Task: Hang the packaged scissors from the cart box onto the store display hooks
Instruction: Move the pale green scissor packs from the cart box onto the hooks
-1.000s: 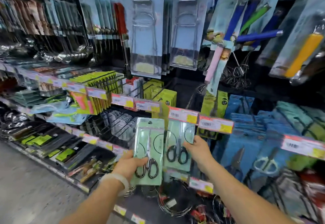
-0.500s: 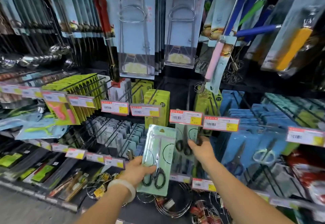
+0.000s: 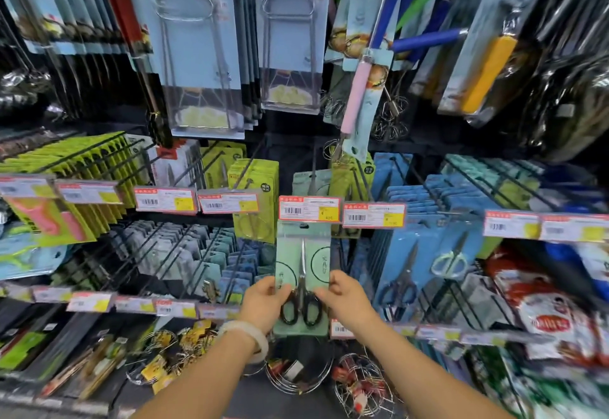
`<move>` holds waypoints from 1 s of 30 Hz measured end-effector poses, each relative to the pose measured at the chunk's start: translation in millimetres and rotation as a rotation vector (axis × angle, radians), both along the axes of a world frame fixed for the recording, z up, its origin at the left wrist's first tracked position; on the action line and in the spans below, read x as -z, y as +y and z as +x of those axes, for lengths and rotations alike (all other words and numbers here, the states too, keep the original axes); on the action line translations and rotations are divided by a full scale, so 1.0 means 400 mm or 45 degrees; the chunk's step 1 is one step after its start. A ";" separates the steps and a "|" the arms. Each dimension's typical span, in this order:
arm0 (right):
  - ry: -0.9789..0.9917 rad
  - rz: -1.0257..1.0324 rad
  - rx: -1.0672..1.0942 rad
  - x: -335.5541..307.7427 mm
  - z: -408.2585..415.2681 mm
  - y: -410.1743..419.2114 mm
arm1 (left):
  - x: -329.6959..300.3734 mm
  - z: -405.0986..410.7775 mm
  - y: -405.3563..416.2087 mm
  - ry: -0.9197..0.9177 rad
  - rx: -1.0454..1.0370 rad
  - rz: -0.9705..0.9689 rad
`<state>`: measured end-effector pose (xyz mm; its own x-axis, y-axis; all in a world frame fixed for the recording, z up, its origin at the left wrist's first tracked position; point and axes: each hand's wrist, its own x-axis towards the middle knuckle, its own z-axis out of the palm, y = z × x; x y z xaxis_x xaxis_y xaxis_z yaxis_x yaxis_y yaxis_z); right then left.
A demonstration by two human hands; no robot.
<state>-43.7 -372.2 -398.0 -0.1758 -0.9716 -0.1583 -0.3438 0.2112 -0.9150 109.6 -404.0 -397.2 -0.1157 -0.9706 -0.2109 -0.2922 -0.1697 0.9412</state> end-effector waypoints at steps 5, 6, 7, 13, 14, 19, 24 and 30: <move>-0.099 -0.123 0.081 -0.055 -0.013 -0.029 | -0.056 -0.029 -0.043 0.045 -0.039 -0.085; -0.116 -0.139 0.094 -0.060 -0.014 -0.036 | -0.065 -0.032 -0.049 0.041 -0.045 -0.087; -0.112 -0.136 0.104 -0.066 -0.014 -0.039 | -0.067 -0.034 -0.056 0.032 -0.059 -0.081; -0.074 -0.120 0.130 -0.045 -0.011 -0.042 | -0.042 -0.029 -0.056 0.069 -0.089 -0.044; -0.072 -0.130 0.130 -0.039 -0.010 -0.044 | -0.042 -0.030 -0.054 0.080 -0.104 -0.043; -0.098 -0.149 0.171 -0.038 -0.006 -0.065 | -0.045 -0.044 -0.073 0.100 -0.157 0.004; 0.017 -0.016 0.232 -0.025 -0.021 -0.105 | -0.038 -0.061 -0.093 -0.019 -0.103 0.069; 0.266 0.266 0.236 0.012 -0.068 -0.072 | -0.016 -0.119 -0.058 -0.375 0.085 0.138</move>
<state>-70.9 -400.9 -402.8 -0.3959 -0.8706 -0.2922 -0.4573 0.4628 -0.7594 61.9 -427.3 -390.7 -0.0973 -0.9330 -0.3466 -0.5633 -0.2354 0.7920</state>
